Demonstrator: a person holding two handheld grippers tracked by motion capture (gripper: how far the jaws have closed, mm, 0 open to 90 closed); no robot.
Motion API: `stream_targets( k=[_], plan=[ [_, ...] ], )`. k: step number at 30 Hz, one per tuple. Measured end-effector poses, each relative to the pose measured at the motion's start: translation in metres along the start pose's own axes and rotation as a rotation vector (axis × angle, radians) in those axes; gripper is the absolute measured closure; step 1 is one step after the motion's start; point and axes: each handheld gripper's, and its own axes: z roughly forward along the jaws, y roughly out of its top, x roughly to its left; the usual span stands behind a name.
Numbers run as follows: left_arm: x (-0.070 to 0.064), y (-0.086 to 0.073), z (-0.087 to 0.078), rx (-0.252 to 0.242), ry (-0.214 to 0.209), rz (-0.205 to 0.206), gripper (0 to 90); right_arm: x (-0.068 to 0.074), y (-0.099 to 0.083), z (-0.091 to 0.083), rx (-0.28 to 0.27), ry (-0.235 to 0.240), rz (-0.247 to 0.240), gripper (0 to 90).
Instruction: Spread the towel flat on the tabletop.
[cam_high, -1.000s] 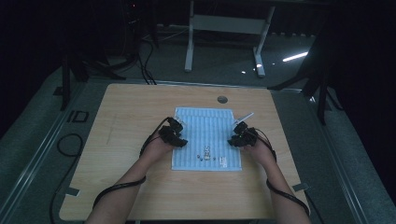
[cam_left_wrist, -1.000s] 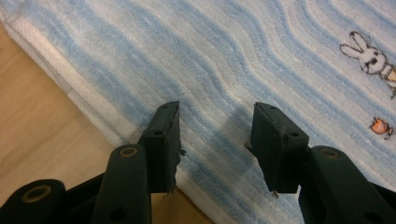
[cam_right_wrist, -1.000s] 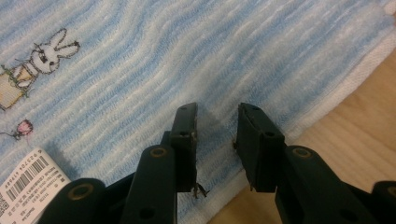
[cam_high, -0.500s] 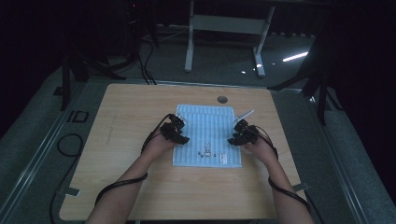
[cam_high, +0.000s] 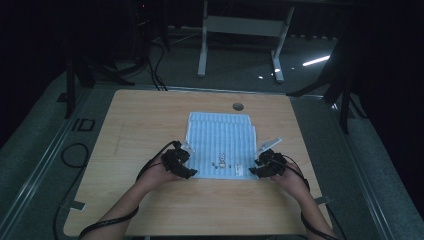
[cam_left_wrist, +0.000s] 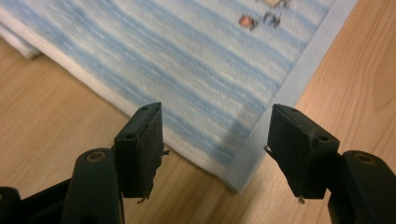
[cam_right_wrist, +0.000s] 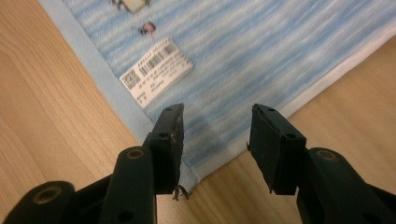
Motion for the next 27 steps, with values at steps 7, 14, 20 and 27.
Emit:
stream_targets(
  k=[7,14,20,27],
  plan=[
    [-0.004,0.002,0.012,0.011,-0.010,0.013,39.5,0.000,-0.004,0.009,0.019,0.006,0.001,56.2],
    [-0.008,0.002,0.012,-0.003,-0.009,-0.013,54.0,0.002,-0.002,0.009,0.033,0.011,0.001,70.1],
    [-0.017,0.006,0.012,0.021,-0.028,-0.012,83.0,0.010,0.002,0.011,0.047,-0.002,-0.026,86.8],
    [-0.009,0.019,-0.008,-0.010,-0.016,-0.042,85.2,0.007,0.012,-0.001,0.030,-0.008,-0.026,87.7]
  ],
)
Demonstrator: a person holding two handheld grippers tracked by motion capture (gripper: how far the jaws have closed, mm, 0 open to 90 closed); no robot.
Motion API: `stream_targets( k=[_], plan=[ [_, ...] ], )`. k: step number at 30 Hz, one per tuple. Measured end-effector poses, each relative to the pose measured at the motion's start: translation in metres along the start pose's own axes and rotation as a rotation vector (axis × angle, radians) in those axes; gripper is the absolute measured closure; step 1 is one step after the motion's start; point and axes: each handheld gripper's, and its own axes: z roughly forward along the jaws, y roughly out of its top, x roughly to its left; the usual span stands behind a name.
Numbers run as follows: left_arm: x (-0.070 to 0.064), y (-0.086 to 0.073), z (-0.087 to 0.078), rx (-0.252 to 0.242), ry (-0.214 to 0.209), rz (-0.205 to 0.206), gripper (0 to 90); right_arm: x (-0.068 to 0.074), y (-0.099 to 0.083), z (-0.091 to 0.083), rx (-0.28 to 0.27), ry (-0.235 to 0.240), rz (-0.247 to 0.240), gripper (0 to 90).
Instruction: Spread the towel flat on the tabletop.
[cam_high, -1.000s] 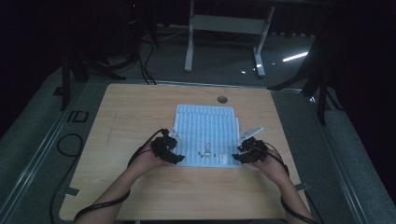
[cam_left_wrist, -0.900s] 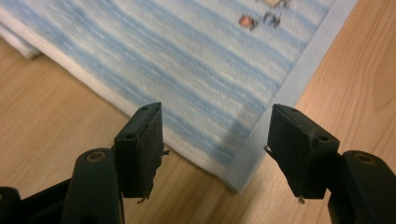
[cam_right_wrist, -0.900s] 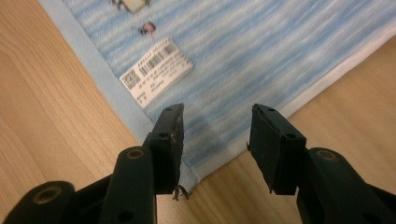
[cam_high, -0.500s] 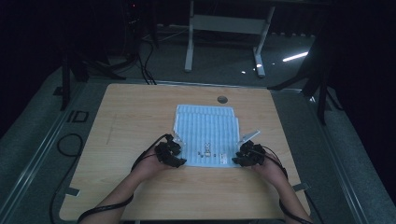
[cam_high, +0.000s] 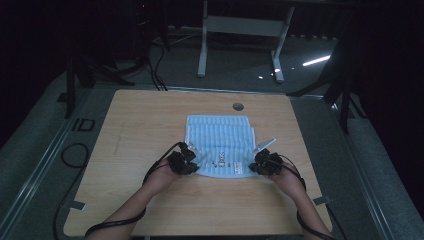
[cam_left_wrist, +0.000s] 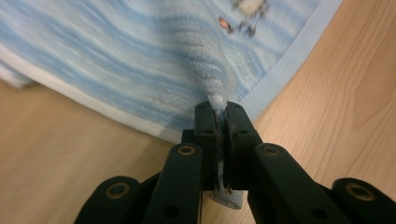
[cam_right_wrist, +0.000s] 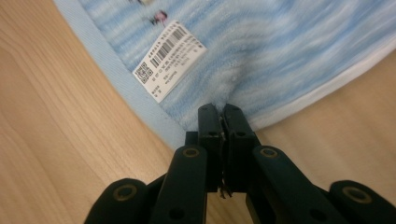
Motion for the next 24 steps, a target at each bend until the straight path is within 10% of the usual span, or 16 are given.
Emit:
stream_targets(
  k=[5,6,11,14,21,24],
  plan=[
    [-0.002,0.011,-0.021,-0.031,0.014,0.010,85.2,-0.001,0.013,-0.023,-0.047,-0.033,-0.015,87.8],
    [-0.008,0.022,-0.055,-0.095,0.027,0.027,85.2,0.002,0.020,-0.043,-0.093,-0.053,-0.026,87.7],
    [-0.013,0.025,-0.085,-0.155,0.005,0.033,85.1,0.012,0.024,-0.079,-0.154,-0.061,-0.054,87.8],
    [-0.039,0.010,-0.128,-0.192,-0.028,0.083,84.8,0.030,0.019,-0.113,-0.209,-0.067,-0.090,87.7],
    [-0.085,-0.034,-0.144,-0.170,-0.105,0.142,82.1,0.084,-0.010,-0.146,-0.251,-0.028,-0.166,87.5],
    [-0.104,-0.062,-0.140,-0.088,-0.226,0.175,66.5,0.112,-0.034,-0.146,-0.243,0.099,-0.169,77.5]
  ],
)
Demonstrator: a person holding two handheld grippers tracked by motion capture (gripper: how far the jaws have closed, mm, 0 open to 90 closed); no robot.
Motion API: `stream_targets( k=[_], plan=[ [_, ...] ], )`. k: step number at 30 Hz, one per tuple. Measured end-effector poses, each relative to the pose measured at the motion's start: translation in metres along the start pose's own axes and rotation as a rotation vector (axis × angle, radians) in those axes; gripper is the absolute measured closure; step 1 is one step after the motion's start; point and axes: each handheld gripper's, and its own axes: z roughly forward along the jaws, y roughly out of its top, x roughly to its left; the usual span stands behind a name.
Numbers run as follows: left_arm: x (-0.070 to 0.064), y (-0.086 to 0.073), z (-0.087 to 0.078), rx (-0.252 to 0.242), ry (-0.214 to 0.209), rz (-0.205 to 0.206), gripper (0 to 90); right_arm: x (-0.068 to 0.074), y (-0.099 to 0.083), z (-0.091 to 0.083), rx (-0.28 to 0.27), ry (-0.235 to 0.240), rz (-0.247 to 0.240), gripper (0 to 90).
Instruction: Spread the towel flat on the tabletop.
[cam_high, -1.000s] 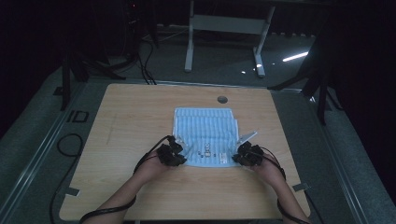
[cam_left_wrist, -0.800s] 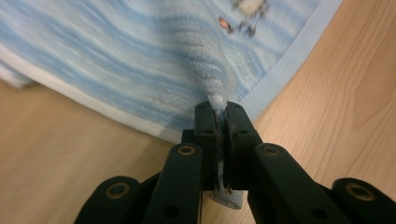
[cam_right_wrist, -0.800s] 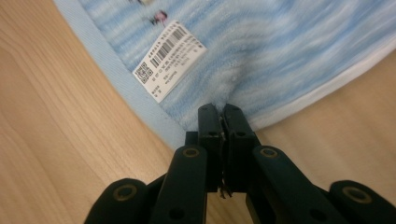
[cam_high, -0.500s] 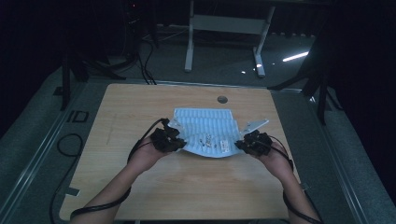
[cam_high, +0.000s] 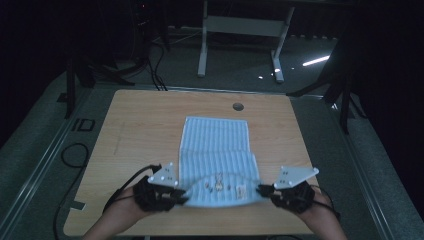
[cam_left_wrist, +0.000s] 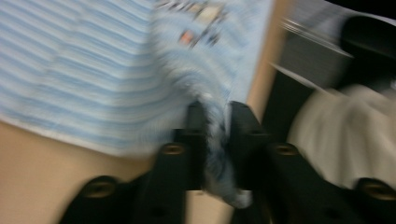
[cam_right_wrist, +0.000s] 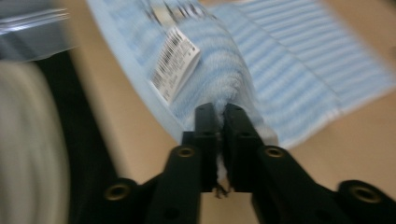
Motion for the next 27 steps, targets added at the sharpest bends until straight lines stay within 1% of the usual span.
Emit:
stream_targets(
  k=[2,3,4,5,6,7,8,9,10,11,12,13,14,15,16,17,18,19,20,21,22,23,24,25,26,27],
  plan=[
    [-0.003,-0.008,0.004,0.015,-0.007,-0.012,61.6,0.007,-0.007,0.003,0.016,-0.011,0.005,75.3],
    [-0.001,-0.010,0.006,0.020,-0.006,-0.012,61.1,0.008,-0.009,0.004,0.029,-0.026,0.000,74.8],
    [0.003,-0.012,0.009,0.021,-0.005,-0.021,61.2,0.007,-0.011,0.007,0.032,-0.033,0.000,74.8],
    [0.007,-0.014,0.013,0.019,-0.010,-0.037,61.0,0.003,-0.013,0.010,0.028,-0.026,0.021,74.9],
    [0.012,-0.015,0.017,0.021,-0.005,-0.049,59.7,-0.002,-0.014,0.015,0.028,-0.029,0.035,74.9],
    [0.018,-0.016,0.022,0.030,0.016,-0.053,59.7,-0.006,-0.015,0.020,0.035,-0.045,0.044,75.0],
    [0.023,-0.016,0.028,0.031,0.025,-0.049,59.7,-0.012,-0.017,0.026,0.040,-0.059,0.049,74.9],
    [0.030,-0.016,0.033,0.038,0.021,-0.057,59.7,-0.017,-0.018,0.032,0.048,-0.061,0.065,74.9],
    [0.037,-0.016,0.039,0.041,0.033,-0.064,59.7,-0.023,-0.019,0.038,0.053,-0.063,0.071,75.0],
    [0.043,-0.016,0.044,0.041,0.042,-0.069,59.7,-0.028,-0.019,0.044,0.059,-0.077,0.080,75.0],
    [0.050,-0.015,0.050,0.040,0.043,-0.071,59.7,-0.034,-0.020,0.050,0.065,-0.093,0.091,74.7],
    [0.057,-0.014,0.056,0.042,0.049,-0.086,59.7,-0.040,-0.020,0.056,0.069,-0.098,0.091,74.1],
    [0.064,-0.013,0.061,0.044,0.067,-0.093,59.7,-0.046,-0.020,0.062,0.072,-0.106,0.103,74.1],
    [0.071,-0.012,0.065,0.048,0.081,-0.097,59.7,-0.052,-0.019,0.067,0.078,-0.124,0.113,74.1],
    [0.078,-0.011,0.070,0.042,0.089,-0.115,59.9,-0.058,-0.019,0.072,0.086,-0.133,0.112,74.7],
    [0.086,-0.009,0.074,0.048,0.116,-0.120,61.6,-0.064,-0.018,0.076,0.092,-0.135,0.114,75.4],
    [0.092,-0.008,0.077,0.053,0.142,-0.127,63.2,-0.069,-0.016,0.081,0.097,-0.148,0.119,76.6],
    [0.099,-0.006,0.080,0.060,0.161,-0.133,66.6,-0.076,-0.015,0.085,0.107,-0.148,0.129,80.5],
    [0.106,-0.003,0.082,0.065,0.195,-0.128,68.7,-0.082,-0.013,0.089,0.114,-0.150,0.135,82.0],
    [0.111,-0.001,0.083,0.060,0.217,-0.140,70.5,-0.088,-0.012,0.093,0.116,-0.161,0.137,85.2],
    [0.117,0.000,0.085,0.059,0.217,-0.152,76.4,-0.093,-0.011,0.097,0.127,-0.164,0.145,87.7],
    [0.122,0.002,0.087,0.061,0.235,-0.153,77.1,-0.097,-0.010,0.101,0.136,-0.165,0.150,88.5],
    [0.127,0.003,0.089,0.066,0.262,-0.152,77.8,-0.101,-0.009,0.105,0.141,-0.171,0.151,89.6],
    [0.132,0.004,0.091,0.075,0.265,-0.158,80.9,-0.104,-0.008,0.110,0.155,-0.172,0.157,89.7],
    [0.137,0.004,0.094,0.075,0.264,-0.170,80.9,-0.106,-0.008,0.115,0.167,-0.171,0.155,89.7],
    [0.141,0.004,0.097,0.076,0.274,-0.177,81.0,-0.108,-0.008,0.119,0.175,-0.172,0.156,89.7]
  ],
)
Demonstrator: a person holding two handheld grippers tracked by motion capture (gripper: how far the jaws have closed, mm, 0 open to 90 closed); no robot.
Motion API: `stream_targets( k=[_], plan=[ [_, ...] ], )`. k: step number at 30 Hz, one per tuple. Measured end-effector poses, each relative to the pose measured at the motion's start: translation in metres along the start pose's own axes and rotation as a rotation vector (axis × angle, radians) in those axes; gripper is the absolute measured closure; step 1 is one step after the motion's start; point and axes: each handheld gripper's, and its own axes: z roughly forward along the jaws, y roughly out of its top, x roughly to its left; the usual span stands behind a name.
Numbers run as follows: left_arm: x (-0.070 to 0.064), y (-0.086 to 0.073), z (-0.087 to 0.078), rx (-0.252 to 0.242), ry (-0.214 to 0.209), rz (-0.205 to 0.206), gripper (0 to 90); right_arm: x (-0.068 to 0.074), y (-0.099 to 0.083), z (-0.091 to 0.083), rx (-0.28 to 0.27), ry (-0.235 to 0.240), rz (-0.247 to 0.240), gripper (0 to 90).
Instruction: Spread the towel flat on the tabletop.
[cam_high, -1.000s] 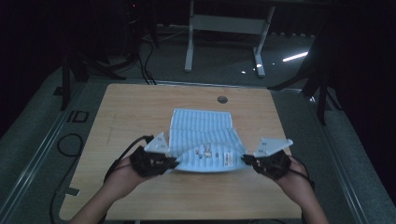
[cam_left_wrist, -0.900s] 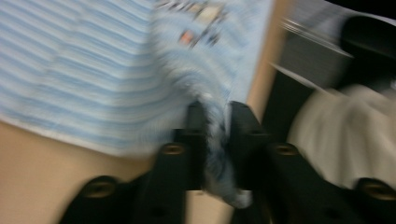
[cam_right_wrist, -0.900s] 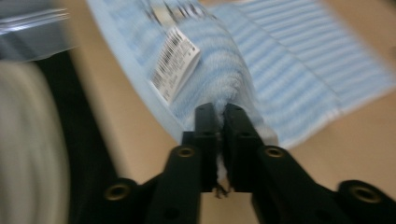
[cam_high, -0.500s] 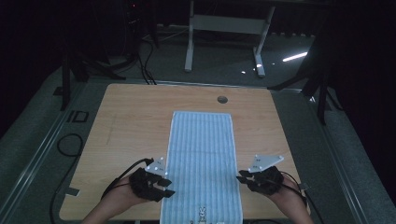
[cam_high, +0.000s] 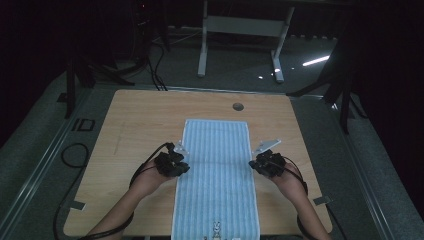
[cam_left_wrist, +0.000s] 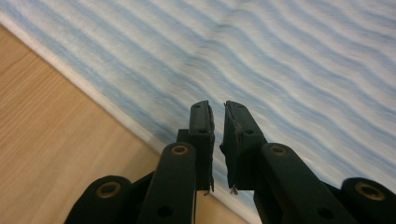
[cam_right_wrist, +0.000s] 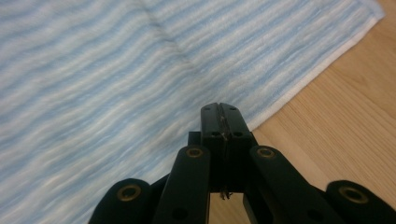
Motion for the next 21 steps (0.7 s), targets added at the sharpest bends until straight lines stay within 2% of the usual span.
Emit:
stream_targets(
  k=[3,4,8,10,13,15,21],
  plan=[
    [0.010,0.001,0.011,0.007,0.027,-0.024,81.0,-0.002,0.001,0.014,0.020,0.004,0.010,89.6],
    [0.010,0.001,0.011,0.007,0.027,-0.024,81.1,-0.002,0.001,0.014,0.020,0.004,0.010,89.6],
    [0.020,0.000,0.027,0.039,0.030,-0.072,81.0,-0.006,-0.002,0.033,0.053,0.000,0.032,89.6],
    [0.021,0.000,0.028,0.020,0.020,-0.103,81.0,-0.009,-0.002,0.039,0.066,0.007,0.043,89.5],
    [0.021,0.002,0.030,0.025,0.022,-0.094,80.9,-0.015,-0.002,0.045,0.072,0.002,0.063,89.5],
    [0.019,0.006,0.031,0.038,0.017,-0.067,80.9,-0.022,0.002,0.047,0.077,-0.013,0.075,89.5],
    [0.022,0.015,0.037,0.034,0.021,-0.071,80.1,-0.036,0.004,0.050,0.084,-0.025,0.105,89.5]
  ],
)
